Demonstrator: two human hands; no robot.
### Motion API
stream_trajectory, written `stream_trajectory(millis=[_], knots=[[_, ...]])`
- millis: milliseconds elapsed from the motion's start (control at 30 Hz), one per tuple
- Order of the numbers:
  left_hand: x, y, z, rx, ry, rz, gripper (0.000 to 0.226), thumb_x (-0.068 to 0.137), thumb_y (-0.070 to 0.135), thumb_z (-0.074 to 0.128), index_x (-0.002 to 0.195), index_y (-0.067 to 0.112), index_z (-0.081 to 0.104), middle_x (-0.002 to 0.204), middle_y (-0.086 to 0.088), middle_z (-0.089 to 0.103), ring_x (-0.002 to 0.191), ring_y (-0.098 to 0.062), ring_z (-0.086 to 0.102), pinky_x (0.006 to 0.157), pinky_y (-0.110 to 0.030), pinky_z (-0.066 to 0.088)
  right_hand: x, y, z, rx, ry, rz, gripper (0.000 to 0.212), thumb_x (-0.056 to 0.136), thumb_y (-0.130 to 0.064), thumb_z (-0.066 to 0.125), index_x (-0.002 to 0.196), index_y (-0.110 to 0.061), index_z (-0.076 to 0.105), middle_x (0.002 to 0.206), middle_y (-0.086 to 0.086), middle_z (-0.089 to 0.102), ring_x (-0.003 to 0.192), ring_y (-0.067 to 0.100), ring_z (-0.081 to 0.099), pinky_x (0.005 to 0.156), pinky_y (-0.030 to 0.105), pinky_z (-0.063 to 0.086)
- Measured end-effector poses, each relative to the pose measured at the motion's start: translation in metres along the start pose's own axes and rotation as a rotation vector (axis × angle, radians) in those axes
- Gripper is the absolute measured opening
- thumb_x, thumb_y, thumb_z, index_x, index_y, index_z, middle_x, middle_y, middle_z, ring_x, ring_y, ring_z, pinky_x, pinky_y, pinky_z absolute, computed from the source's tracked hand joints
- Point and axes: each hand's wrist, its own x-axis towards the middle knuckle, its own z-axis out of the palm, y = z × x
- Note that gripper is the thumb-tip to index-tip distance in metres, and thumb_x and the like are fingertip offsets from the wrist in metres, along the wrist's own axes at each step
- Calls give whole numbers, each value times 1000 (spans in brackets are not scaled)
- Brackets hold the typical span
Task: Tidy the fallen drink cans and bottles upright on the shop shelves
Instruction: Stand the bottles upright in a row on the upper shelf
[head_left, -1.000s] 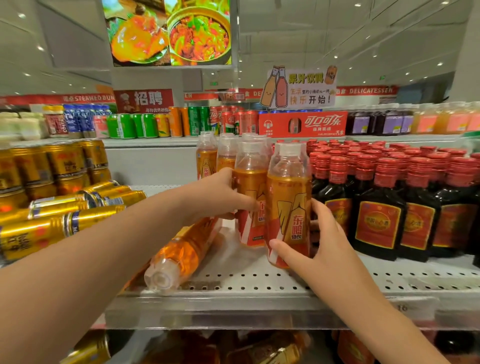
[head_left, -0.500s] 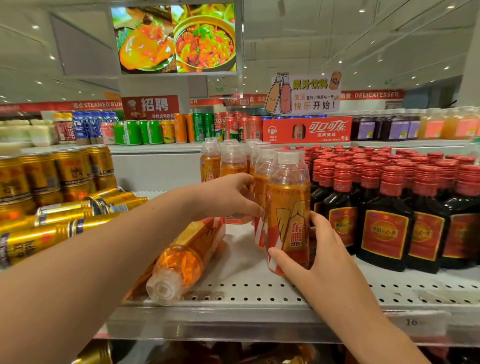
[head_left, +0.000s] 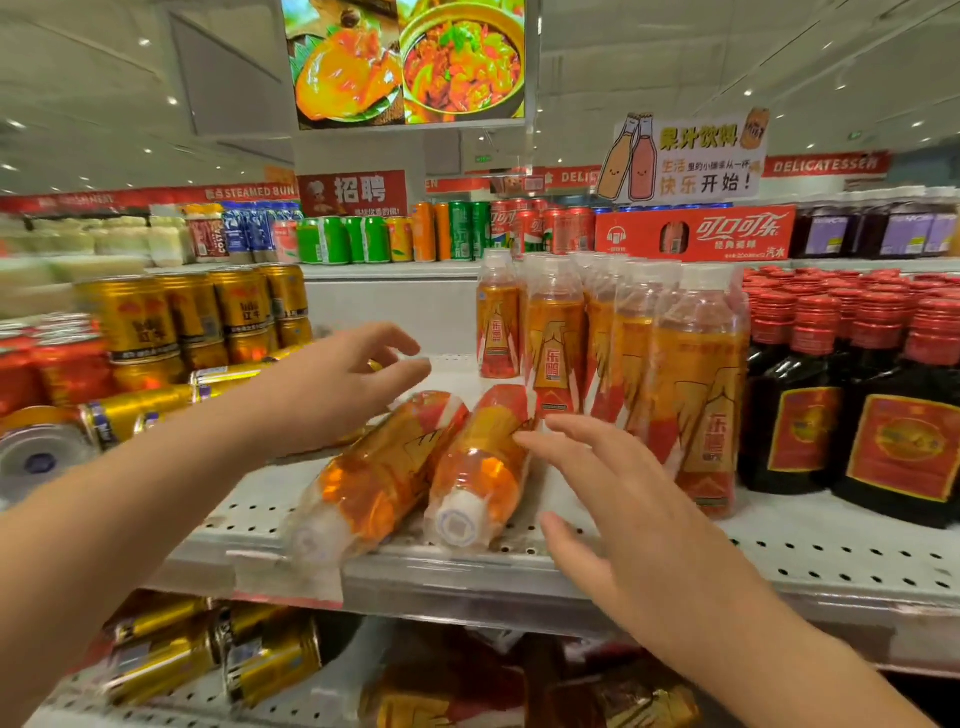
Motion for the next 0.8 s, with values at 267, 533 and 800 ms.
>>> stream_trajectory(millis=[267, 533, 800], knots=[[-75, -47, -8, -30, -216, 5, 98, 41, 112, 30, 131, 77, 11, 116, 52, 40, 92, 21, 56, 71, -12, 43, 45, -6, 9, -204, -252, -28, 98, 92, -26, 66, 148, -62, -6, 156, -32, -13, 141, -12, -6, 106, 4, 0], [-69, -86, 16, -286, -113, 225, 55, 61, 83, 57, 107, 77, 28, 115, 45, 47, 98, 18, 55, 80, -20, 53, 59, -23, 15, -227, -217, -6, 84, 84, -26, 77, 151, -44, 28, 159, -20, 22, 146, -7, 9, 116, 10, 5], [-19, -106, 15, -658, 71, 205, 42, 76, 47, 76, 116, 47, 64, 99, 26, 70, 83, -6, 72, 58, -13, 53, 52, -29, 31, -151, 74, 137, 72, 80, -41, 74, 144, -38, 42, 144, -24, 45, 136, -5, 37, 113, 27, 37]])
